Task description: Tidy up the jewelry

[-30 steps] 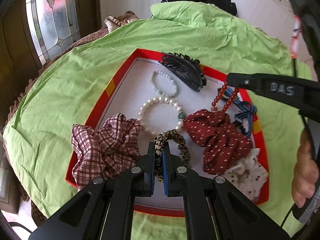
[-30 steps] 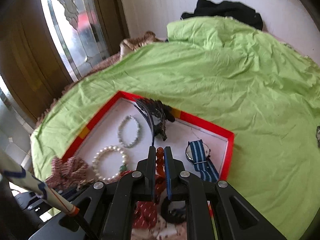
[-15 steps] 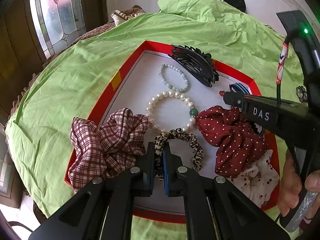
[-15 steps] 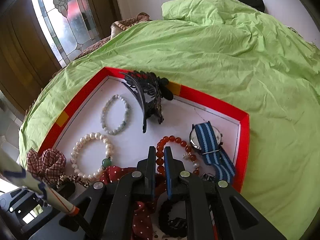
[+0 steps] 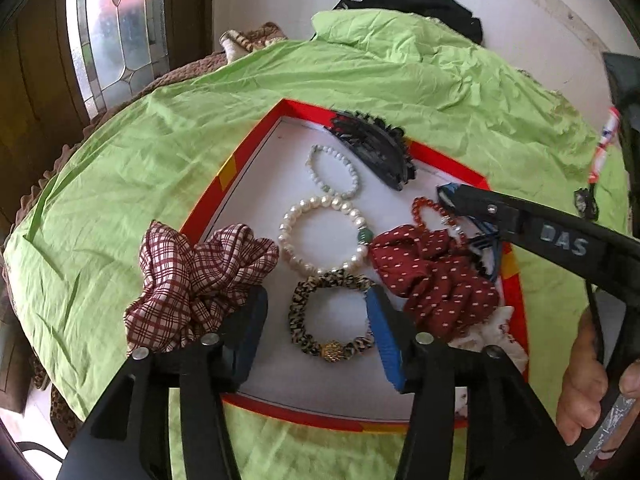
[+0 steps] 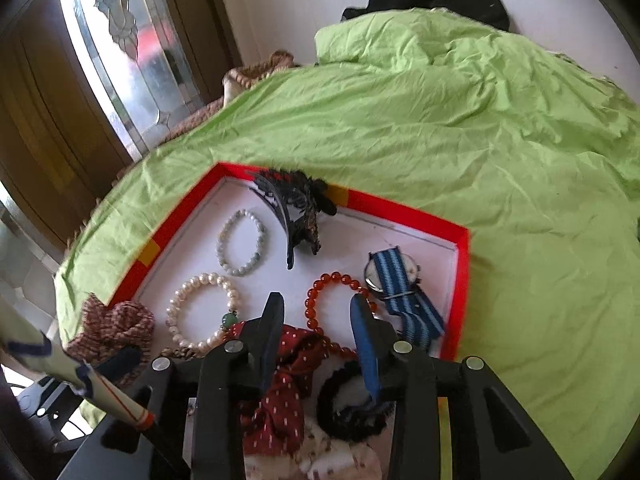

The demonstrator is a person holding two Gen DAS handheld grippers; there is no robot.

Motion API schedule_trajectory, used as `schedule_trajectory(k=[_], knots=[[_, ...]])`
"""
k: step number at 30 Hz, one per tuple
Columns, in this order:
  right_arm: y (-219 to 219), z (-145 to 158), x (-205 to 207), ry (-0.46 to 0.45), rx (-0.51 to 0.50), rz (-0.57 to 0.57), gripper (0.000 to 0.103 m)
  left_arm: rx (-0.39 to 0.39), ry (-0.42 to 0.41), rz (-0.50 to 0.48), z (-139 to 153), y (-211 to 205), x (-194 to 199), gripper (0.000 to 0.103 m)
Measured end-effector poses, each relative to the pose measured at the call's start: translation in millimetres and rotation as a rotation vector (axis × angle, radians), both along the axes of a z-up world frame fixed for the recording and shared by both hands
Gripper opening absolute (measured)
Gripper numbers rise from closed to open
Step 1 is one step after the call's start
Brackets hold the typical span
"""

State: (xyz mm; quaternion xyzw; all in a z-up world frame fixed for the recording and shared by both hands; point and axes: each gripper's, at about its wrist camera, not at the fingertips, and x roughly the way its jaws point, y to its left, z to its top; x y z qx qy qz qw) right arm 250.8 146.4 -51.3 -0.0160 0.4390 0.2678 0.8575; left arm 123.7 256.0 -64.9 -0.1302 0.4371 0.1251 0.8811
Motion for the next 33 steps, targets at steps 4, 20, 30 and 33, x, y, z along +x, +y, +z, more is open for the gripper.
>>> schedule_trajectory(k=[4, 20, 30, 33], knots=[[-24, 14, -22, -0.028, 0.025, -0.069, 0.050, 0.015, -0.063, -0.014, 14, -6, -9, 0.059], [-81, 16, -141, -0.153, -0.061, -0.192, 0.074, 0.366, -0.509, 0.284, 97, -14, -103, 0.103], [-96, -6, -171, -0.116, -0.069, -0.234, 0.075, 0.541, -0.436, 0.294, 99, -43, -142, 0.103], [-97, -15, -181, -0.083, -0.078, -0.287, 0.075, 0.576, -0.411, 0.221, 97, -59, -151, 0.103]])
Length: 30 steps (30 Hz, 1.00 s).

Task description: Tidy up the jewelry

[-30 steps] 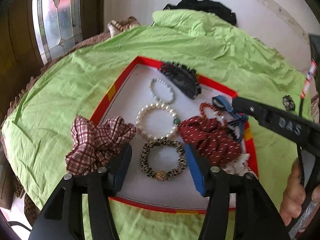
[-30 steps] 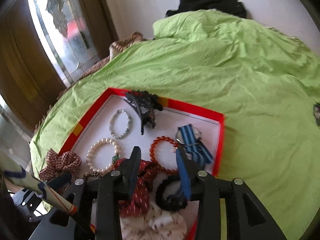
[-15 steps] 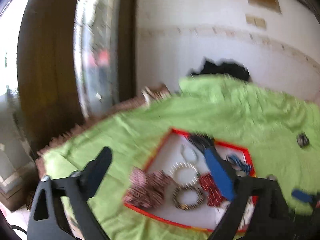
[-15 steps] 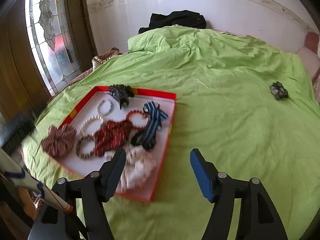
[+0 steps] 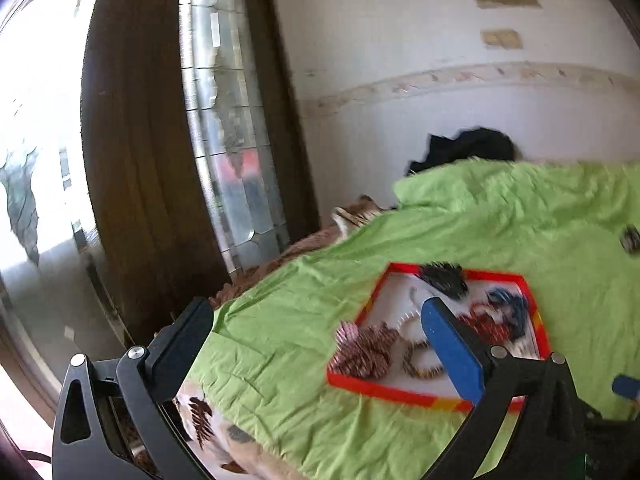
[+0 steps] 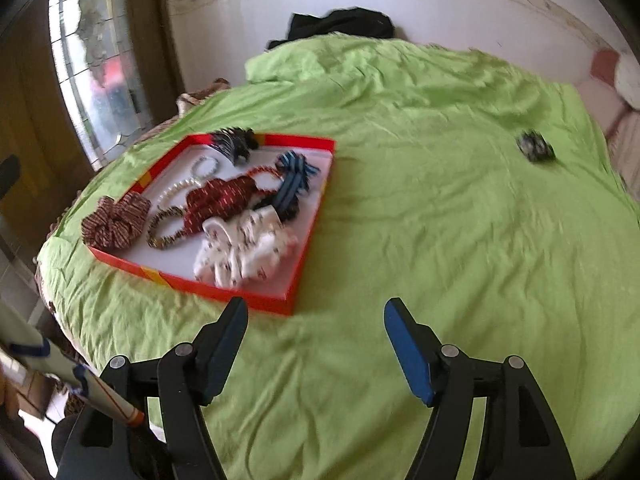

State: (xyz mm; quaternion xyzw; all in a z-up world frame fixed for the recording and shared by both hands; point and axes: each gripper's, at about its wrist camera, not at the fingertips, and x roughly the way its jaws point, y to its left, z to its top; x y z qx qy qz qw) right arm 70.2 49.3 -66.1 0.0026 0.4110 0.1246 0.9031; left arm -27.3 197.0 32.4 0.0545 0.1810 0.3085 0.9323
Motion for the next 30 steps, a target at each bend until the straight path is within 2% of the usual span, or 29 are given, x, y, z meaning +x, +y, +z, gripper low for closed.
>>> schedule_trajectory(k=[4, 11, 22, 30], knots=[[7, -4, -15, -0.002, -0.020, -0.022, 0.077, -0.092, 0.037, -0.093, -2, 0, -15, 0.103], [20, 5, -43, -0.081, -0.071, 0.007, 0.085, -0.099, 0.080, -0.038, -23, 1, -33, 0.103], [17, 23, -67, -0.142, -0.108, -0.035, 0.089, -0.216, 0.141, -0.044, -50, 17, -27, 0.103], [20, 33, -79, -0.179, -0.121, -0.030, 0.090, -0.212, 0.152, -0.075, -53, 10, -31, 0.103]])
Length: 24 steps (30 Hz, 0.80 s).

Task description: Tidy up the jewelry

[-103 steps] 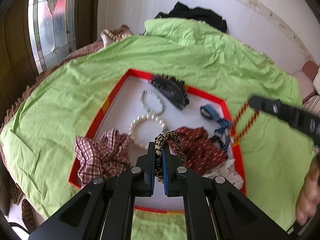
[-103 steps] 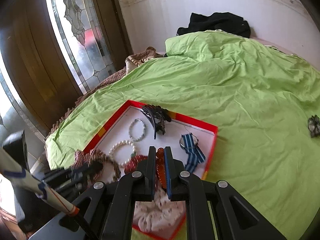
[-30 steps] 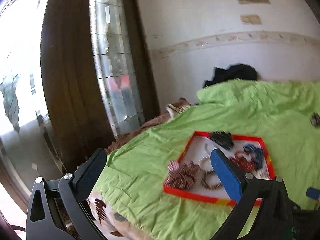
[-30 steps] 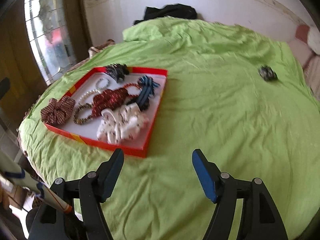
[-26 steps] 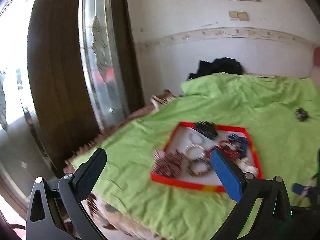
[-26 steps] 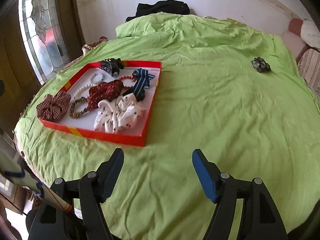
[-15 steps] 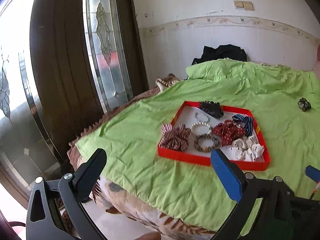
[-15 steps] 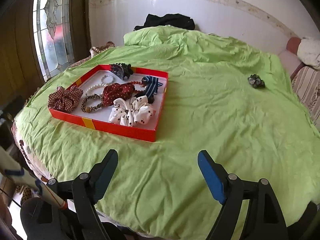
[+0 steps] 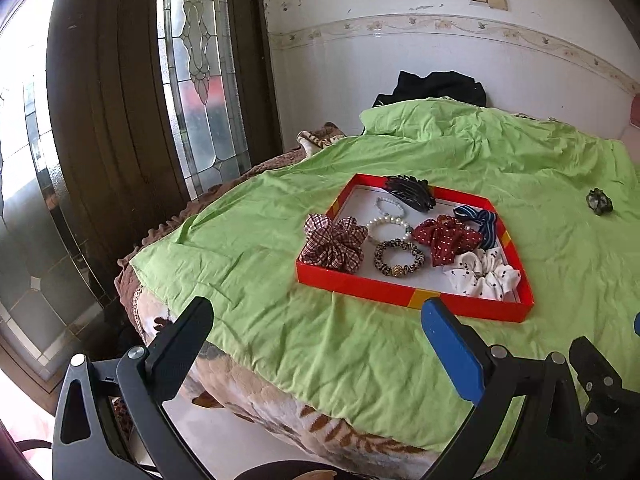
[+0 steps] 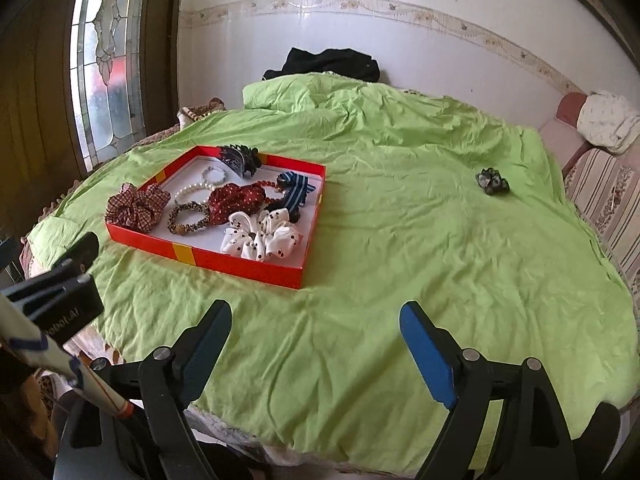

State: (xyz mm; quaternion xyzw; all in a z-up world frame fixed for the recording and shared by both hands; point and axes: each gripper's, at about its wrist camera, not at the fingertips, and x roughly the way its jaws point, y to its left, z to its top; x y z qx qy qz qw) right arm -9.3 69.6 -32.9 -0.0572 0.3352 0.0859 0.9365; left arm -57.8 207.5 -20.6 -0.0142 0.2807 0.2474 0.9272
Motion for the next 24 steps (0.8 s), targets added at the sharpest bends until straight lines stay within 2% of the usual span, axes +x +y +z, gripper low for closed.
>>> schedule_trajectory(k=[9, 24], knots=[[1.0, 2.2, -3.1, 0.007, 0.011, 0.007, 0.090, 0.007, -0.017, -0.024, 7.1, -4.0, -8.1, 0.103], [-1.3, -6.5, 5.6, 0.045, 0.028, 0.021, 0.091, 0.007, 0.008, -0.011, 3.3, -6.0, -2.5, 0.103]])
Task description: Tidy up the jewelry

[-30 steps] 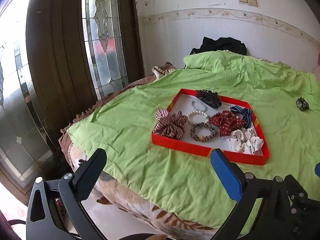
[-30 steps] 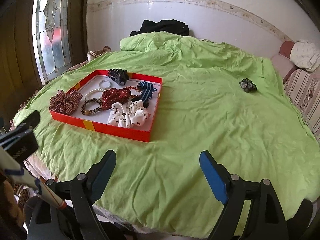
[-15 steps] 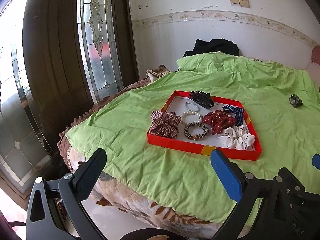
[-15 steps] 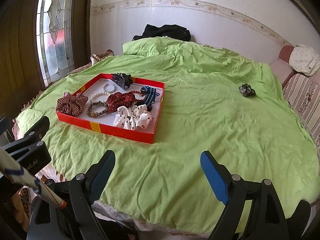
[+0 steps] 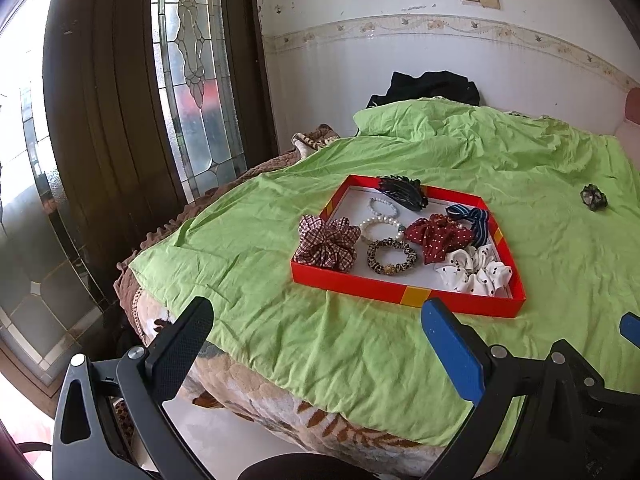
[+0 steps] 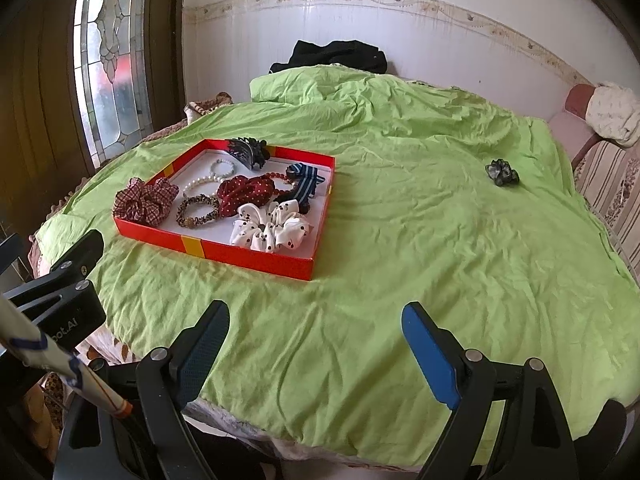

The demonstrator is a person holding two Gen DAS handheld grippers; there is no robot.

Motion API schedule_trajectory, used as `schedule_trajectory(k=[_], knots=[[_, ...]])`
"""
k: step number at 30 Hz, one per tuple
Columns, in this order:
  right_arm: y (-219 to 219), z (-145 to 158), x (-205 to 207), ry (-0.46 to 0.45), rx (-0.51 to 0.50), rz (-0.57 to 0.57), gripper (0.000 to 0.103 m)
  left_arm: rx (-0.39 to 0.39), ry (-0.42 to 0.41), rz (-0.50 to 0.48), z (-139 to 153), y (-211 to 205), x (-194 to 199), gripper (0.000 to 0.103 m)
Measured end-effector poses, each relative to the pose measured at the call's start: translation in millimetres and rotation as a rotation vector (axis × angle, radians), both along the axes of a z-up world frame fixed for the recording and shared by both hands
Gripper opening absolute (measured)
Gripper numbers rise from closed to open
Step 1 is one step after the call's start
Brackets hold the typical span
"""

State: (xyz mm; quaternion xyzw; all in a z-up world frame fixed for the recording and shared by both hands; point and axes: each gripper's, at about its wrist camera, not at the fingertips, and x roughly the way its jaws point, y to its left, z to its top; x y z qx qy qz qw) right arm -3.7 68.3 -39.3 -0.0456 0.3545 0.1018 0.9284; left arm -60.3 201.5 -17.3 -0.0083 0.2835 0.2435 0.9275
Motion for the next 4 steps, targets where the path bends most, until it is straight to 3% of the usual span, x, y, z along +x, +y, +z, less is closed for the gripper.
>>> schedule_trajectory(k=[4], knots=[[-4.4, -2.2, 4.3, 0.014, 0.014, 0.004, 0.091, 0.005, 0.022, 0.012, -1.5, -0.4, 5.9, 0.103]])
